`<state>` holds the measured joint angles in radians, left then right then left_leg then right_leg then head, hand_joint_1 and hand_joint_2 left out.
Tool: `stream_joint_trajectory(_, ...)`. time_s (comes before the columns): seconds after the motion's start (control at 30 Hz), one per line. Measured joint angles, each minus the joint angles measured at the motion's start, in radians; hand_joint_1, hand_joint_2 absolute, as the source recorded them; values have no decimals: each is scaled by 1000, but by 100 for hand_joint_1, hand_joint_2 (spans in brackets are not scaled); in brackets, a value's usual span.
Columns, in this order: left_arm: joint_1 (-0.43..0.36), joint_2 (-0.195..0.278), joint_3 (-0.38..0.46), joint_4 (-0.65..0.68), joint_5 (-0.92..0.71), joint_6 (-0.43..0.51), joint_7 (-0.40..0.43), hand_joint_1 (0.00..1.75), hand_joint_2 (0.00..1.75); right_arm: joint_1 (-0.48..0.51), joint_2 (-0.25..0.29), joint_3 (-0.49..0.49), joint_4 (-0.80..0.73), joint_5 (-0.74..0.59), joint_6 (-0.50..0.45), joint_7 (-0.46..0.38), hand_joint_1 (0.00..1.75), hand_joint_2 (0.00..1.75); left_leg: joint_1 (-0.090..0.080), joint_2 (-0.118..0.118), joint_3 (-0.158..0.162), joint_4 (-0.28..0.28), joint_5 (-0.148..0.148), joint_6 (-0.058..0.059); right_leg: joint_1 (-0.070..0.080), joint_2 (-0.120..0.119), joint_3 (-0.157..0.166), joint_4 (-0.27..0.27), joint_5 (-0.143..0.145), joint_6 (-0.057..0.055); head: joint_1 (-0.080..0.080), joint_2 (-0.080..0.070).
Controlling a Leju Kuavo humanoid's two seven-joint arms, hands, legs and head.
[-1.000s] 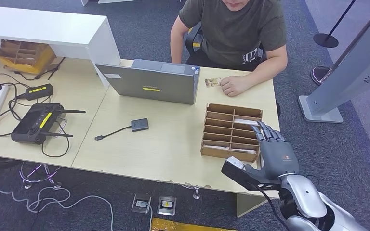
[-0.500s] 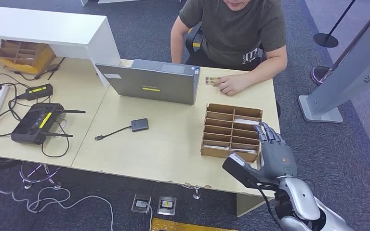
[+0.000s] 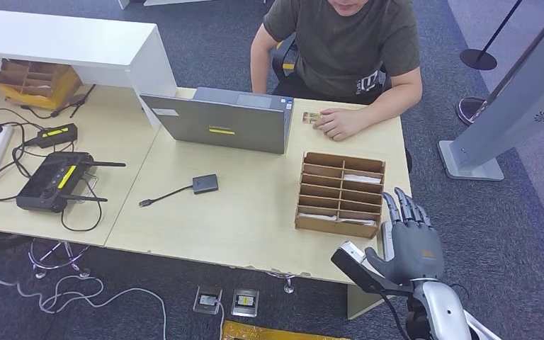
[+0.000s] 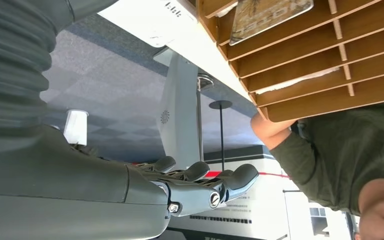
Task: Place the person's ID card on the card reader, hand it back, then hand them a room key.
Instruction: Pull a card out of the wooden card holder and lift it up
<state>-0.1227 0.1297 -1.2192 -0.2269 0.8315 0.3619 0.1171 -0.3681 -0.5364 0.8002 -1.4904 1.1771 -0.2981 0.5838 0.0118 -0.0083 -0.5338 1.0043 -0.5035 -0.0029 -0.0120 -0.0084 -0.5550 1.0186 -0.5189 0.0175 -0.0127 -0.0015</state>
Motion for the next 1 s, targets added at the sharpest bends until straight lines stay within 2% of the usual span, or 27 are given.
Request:
stream_joint_trajectory(0.33,0,-3,-6,0,-2,-19,11,0,0,-15,18,-3,44,15,-2,-21,0,175,0,0,-1,0,0,0,0,0,0,0,0,0,0,0)
stream_joint_trajectory(0.7,-1,-5,-23,0,-1,-25,10,0,0,-77,53,14,118,-5,47,-38,0,175,0,0,-1,0,0,0,0,0,0,0,0,0,0,0)
stream_joint_trajectory(1.0,-2,-7,-23,0,-2,-23,2,0,0,-122,102,40,196,-4,89,-54,0,175,0,0,-1,0,0,0,0,-1,0,0,0,0,0,0)
